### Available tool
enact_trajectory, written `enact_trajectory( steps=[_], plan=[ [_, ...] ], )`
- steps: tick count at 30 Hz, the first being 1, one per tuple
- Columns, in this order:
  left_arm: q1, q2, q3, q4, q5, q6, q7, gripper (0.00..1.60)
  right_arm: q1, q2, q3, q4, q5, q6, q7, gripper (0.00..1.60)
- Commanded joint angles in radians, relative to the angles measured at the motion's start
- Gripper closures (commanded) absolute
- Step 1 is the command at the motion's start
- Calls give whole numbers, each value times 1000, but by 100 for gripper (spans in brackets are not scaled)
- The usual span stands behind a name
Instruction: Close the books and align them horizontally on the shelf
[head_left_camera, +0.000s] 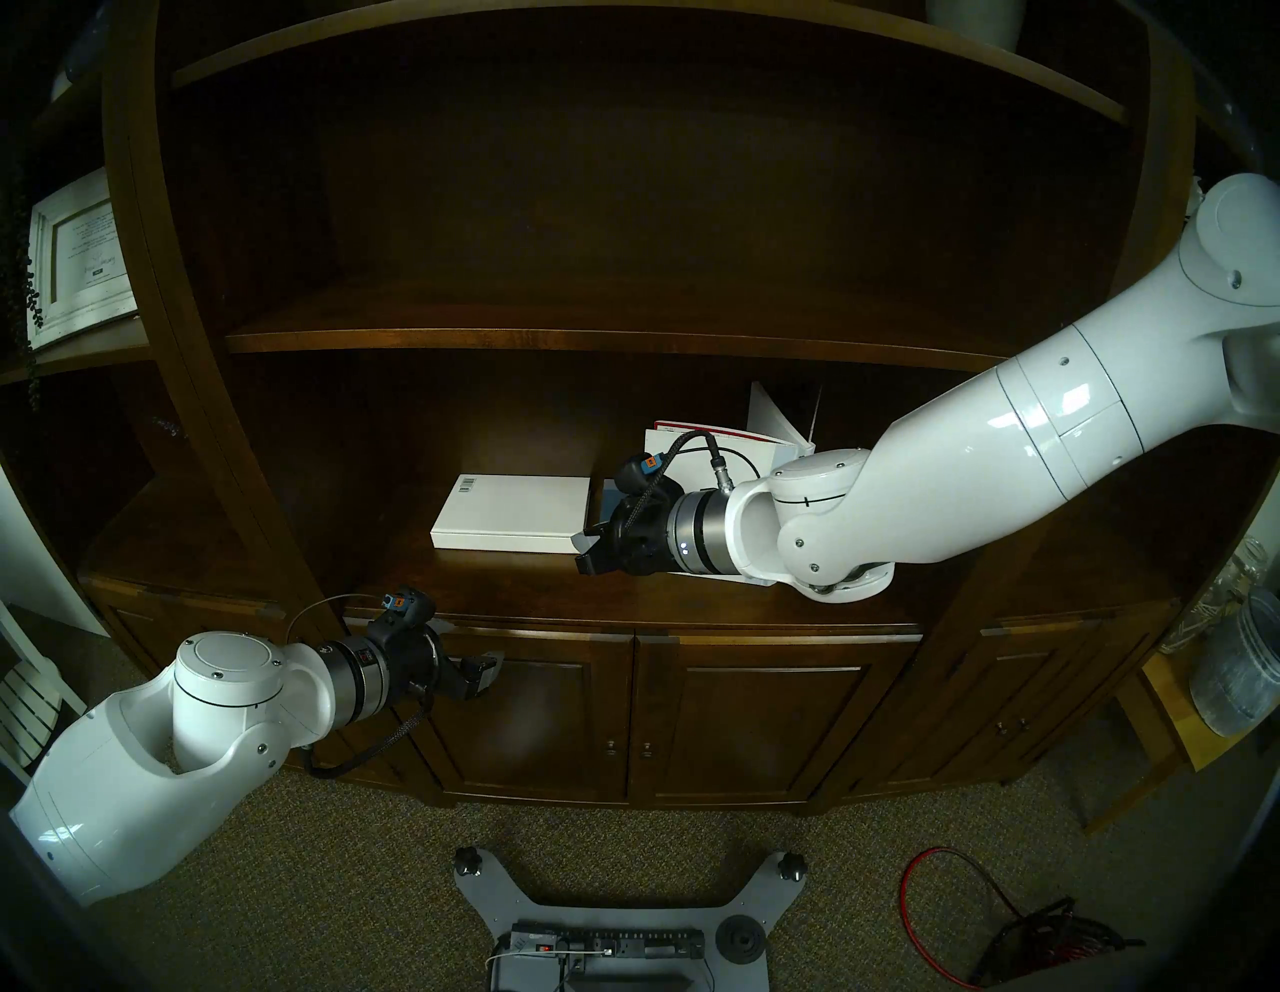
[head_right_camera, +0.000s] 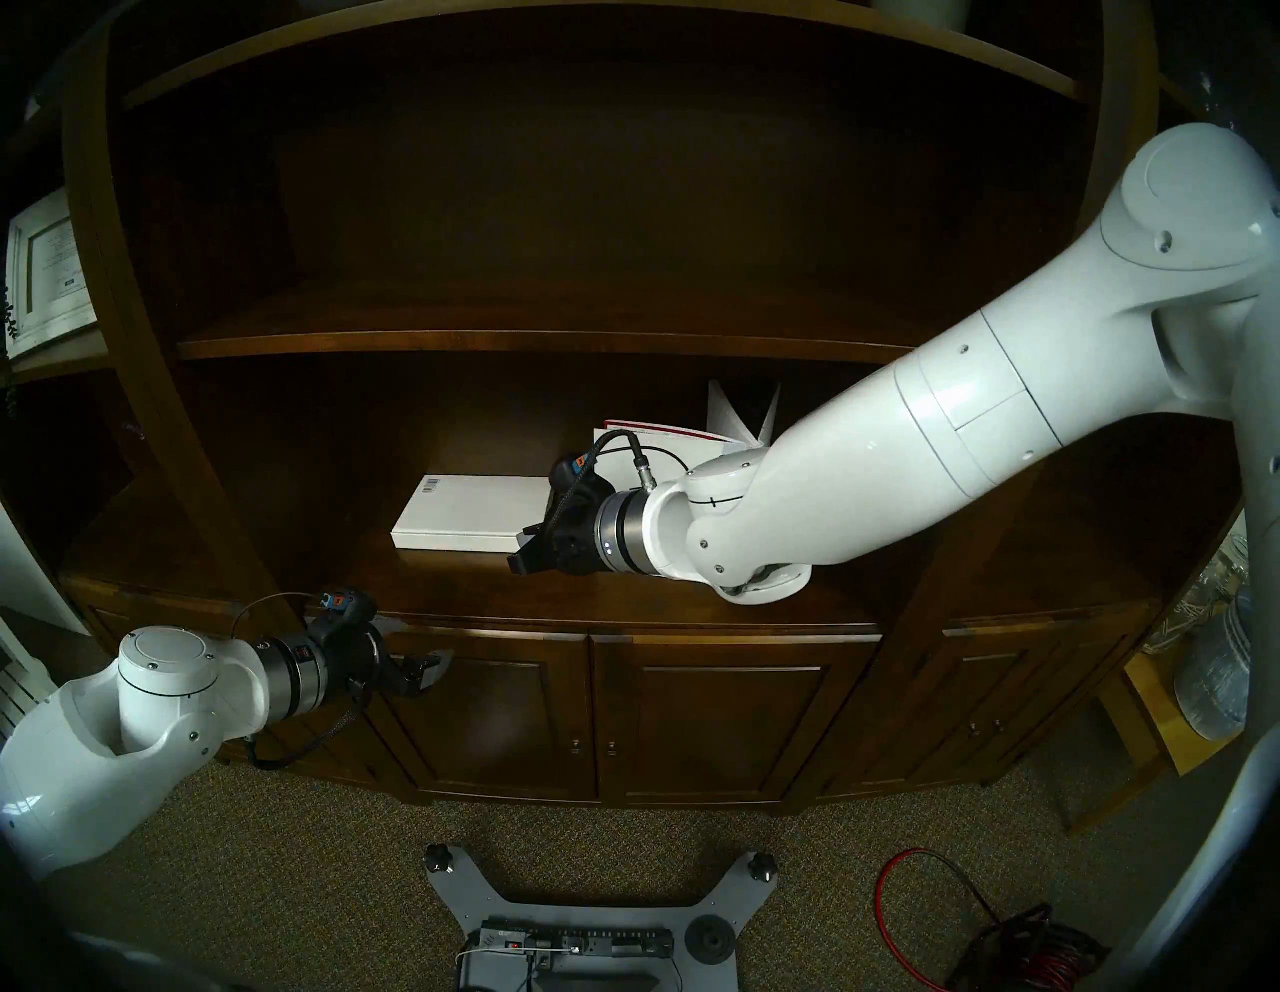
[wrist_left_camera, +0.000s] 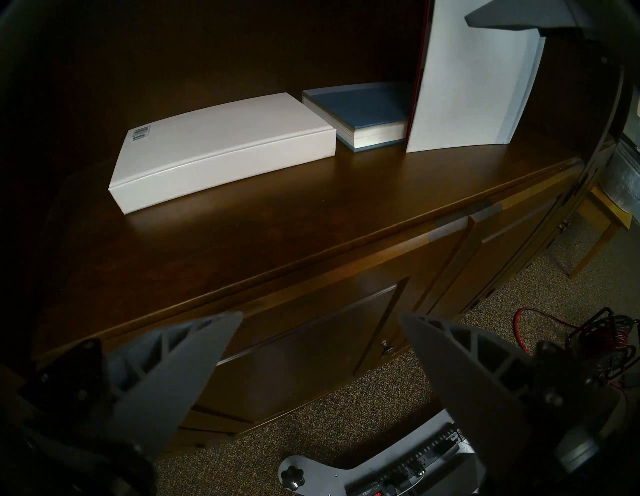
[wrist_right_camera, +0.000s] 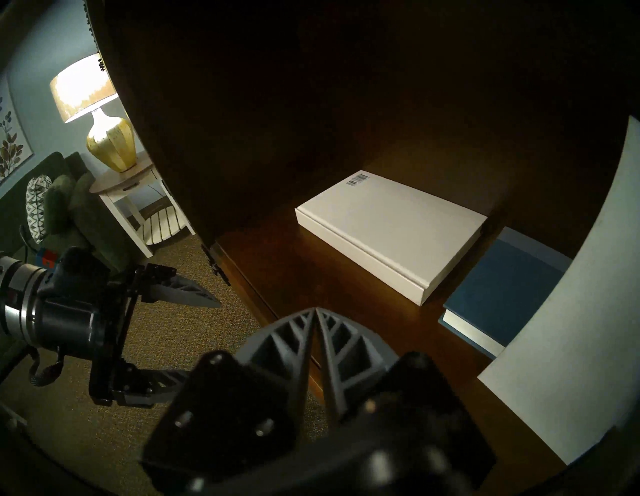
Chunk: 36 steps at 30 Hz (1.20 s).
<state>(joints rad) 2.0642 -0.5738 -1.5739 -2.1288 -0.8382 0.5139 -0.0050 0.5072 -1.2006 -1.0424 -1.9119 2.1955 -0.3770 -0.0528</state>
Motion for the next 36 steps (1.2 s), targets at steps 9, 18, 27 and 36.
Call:
enact_trajectory(
  steps=[9, 18, 27, 36],
  plan=[
    [-15, -1, -15, -16, -1, -10, 1, 0, -4, -66, 65, 54, 28, -23, -110, 130],
    [-15, -1, -15, -16, -1, -10, 1, 0, -55, -92, 75, 145, 67, -11, -102, 159],
    [-15, -1, -15, -16, -1, -10, 1, 0, -61, -116, 70, 177, 120, 8, -163, 160],
    [-15, -1, -15, -16, -1, -10, 1, 0, -37, -130, 58, 158, 132, -4, -234, 160]
  ],
)
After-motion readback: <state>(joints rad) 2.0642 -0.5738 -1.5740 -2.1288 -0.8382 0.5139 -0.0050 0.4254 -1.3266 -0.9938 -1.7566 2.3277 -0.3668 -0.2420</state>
